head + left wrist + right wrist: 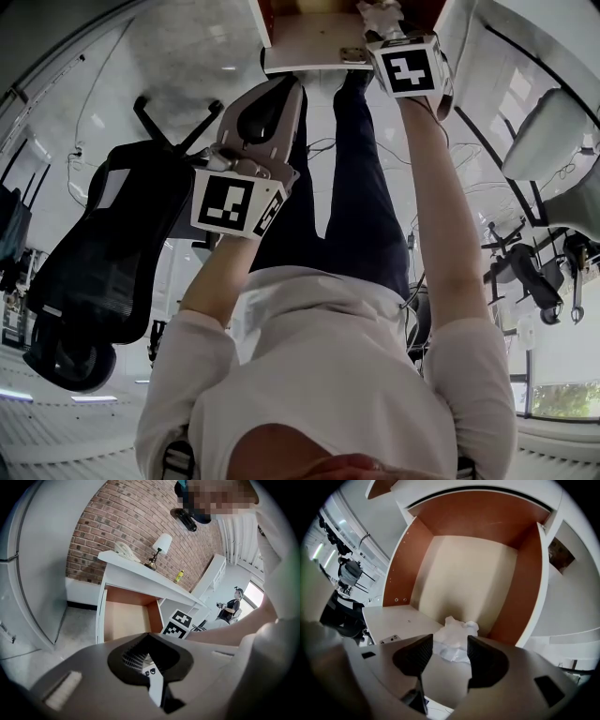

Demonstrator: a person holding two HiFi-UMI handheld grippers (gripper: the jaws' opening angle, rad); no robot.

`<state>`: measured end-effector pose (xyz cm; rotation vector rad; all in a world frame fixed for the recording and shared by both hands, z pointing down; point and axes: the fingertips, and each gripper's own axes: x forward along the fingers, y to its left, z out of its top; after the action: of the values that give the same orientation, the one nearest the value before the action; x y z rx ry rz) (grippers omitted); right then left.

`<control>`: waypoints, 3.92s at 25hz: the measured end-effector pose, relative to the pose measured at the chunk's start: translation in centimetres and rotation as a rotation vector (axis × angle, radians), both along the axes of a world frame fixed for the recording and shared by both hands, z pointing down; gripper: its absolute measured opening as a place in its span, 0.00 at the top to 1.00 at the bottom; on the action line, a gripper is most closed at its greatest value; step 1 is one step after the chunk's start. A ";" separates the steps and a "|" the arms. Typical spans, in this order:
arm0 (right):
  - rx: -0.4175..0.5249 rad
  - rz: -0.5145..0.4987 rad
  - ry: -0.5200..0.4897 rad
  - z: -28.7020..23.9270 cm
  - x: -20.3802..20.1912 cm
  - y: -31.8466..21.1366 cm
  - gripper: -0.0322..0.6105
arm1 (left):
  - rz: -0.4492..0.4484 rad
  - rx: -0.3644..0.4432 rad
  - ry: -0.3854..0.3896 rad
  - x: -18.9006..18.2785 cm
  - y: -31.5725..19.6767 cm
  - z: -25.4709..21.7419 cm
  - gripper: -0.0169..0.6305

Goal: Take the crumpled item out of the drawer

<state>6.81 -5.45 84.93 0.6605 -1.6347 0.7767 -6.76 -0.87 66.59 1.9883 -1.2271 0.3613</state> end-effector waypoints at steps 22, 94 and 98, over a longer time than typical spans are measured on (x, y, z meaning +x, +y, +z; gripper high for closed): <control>0.010 -0.262 0.078 1.5 0.0 0.2 0.89 | -0.005 -0.016 0.006 -0.4 -0.8 0.9 0.96; 0.636 0.302 -0.376 -31.2 -1.5 -1.8 0.92 | -0.022 0.189 -0.057 -2.0 -2.6 -14.9 0.96; 0.652 0.293 -0.385 -33.4 -1.6 -1.8 0.92 | -0.026 0.216 -0.055 -2.3 -2.7 -17.1 0.96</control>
<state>5.21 -7.22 51.51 1.2937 -2.2021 0.5897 -9.04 -3.59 49.53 2.1550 -1.3743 0.2814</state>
